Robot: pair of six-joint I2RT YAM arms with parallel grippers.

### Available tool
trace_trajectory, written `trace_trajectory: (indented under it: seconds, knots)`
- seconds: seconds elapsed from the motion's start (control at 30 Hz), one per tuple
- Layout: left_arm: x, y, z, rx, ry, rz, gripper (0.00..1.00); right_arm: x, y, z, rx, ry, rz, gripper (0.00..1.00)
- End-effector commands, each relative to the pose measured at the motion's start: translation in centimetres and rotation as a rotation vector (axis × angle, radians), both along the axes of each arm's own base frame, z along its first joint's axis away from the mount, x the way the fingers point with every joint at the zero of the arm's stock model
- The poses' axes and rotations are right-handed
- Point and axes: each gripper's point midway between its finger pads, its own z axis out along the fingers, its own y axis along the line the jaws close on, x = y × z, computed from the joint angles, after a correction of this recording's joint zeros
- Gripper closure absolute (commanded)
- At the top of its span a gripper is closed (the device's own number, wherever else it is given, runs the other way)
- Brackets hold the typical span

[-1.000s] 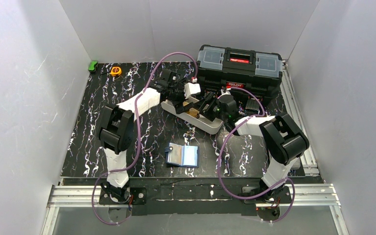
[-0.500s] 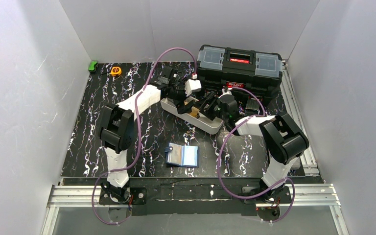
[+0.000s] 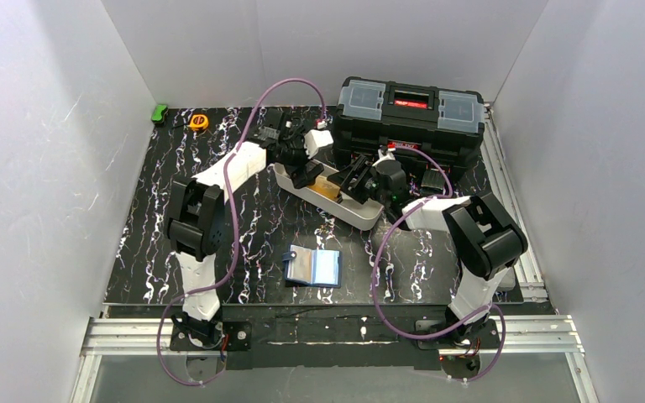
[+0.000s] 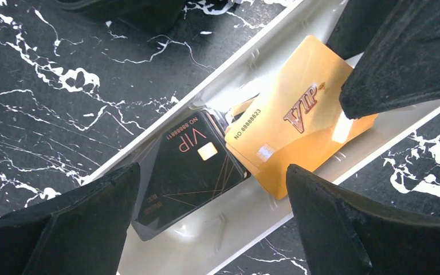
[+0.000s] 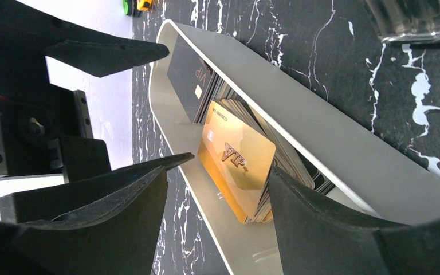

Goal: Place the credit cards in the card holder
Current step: Pick up the credit card from the storage box.

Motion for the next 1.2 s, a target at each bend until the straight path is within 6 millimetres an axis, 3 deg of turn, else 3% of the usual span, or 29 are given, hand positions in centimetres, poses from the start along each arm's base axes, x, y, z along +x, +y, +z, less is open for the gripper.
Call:
trace_trajectory:
  seconds: [0.0,0.33,0.6,0.83,1.17]
  knots:
    - [-0.8,0.3,1.0,0.010,-0.017,-0.009,0.01,1.2,0.6,3.8,0.024,-0.115,0.024,0.29]
    - [-0.9,0.8,1.7,-0.019,-0.018,0.017,0.01,0.4,0.9,5.6,0.002,-0.175,0.058,0.30]
    - [-0.5,1.3,4.2,-0.076,-0.016,0.054,0.01,0.0,1.6,6.8,0.003,-0.216,0.090,0.30]
    - [-0.4,2.4,7.7,-0.152,0.004,0.100,0.01,0.4,3.1,6.2,0.042,-0.193,0.141,0.32]
    - [-1.6,3.9,8.7,-0.168,0.016,0.122,0.01,0.9,3.5,3.9,0.015,-0.120,0.136,0.35]
